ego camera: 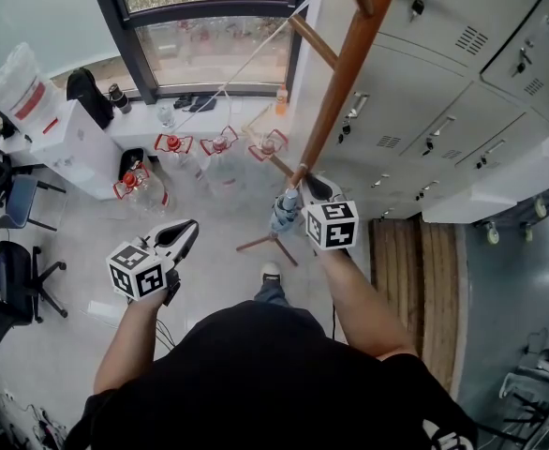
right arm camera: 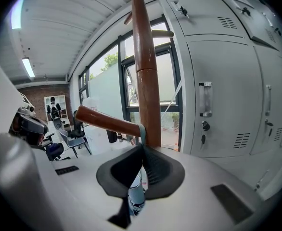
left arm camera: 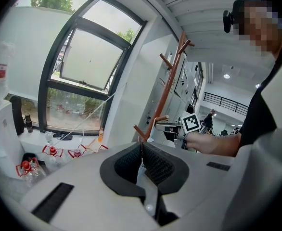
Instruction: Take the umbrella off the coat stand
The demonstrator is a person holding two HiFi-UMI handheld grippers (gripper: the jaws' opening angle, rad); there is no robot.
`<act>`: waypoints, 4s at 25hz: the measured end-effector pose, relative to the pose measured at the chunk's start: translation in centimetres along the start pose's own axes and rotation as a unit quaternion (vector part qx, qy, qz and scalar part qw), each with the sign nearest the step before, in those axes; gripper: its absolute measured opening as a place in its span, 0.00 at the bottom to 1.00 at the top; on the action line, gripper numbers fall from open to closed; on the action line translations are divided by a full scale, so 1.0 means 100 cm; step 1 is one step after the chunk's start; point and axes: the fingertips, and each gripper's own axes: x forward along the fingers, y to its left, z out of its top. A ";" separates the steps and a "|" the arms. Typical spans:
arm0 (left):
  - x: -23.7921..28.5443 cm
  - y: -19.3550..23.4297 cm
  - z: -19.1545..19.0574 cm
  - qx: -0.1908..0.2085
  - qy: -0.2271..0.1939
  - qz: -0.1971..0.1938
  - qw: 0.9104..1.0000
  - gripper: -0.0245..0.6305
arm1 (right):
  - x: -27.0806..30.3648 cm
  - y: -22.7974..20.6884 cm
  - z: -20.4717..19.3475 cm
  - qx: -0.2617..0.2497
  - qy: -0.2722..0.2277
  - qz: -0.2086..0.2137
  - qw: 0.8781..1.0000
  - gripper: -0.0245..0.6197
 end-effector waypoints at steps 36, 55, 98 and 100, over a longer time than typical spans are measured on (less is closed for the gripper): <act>-0.009 0.001 -0.004 -0.003 -0.005 -0.001 1.000 0.07 | -0.015 0.016 0.005 0.006 -0.011 0.035 0.999 0.06; -0.050 -0.002 -0.009 0.000 -0.021 -0.001 1.000 0.07 | -0.050 0.046 0.022 -0.003 -0.032 0.029 0.999 0.06; -0.111 -0.049 -0.011 0.049 -0.036 -0.025 0.998 0.07 | -0.189 0.067 0.002 0.010 -0.058 -0.031 0.998 0.06; -0.112 -0.052 -0.012 0.051 -0.034 -0.027 0.998 0.07 | -0.195 0.066 0.000 0.011 -0.058 -0.033 0.998 0.06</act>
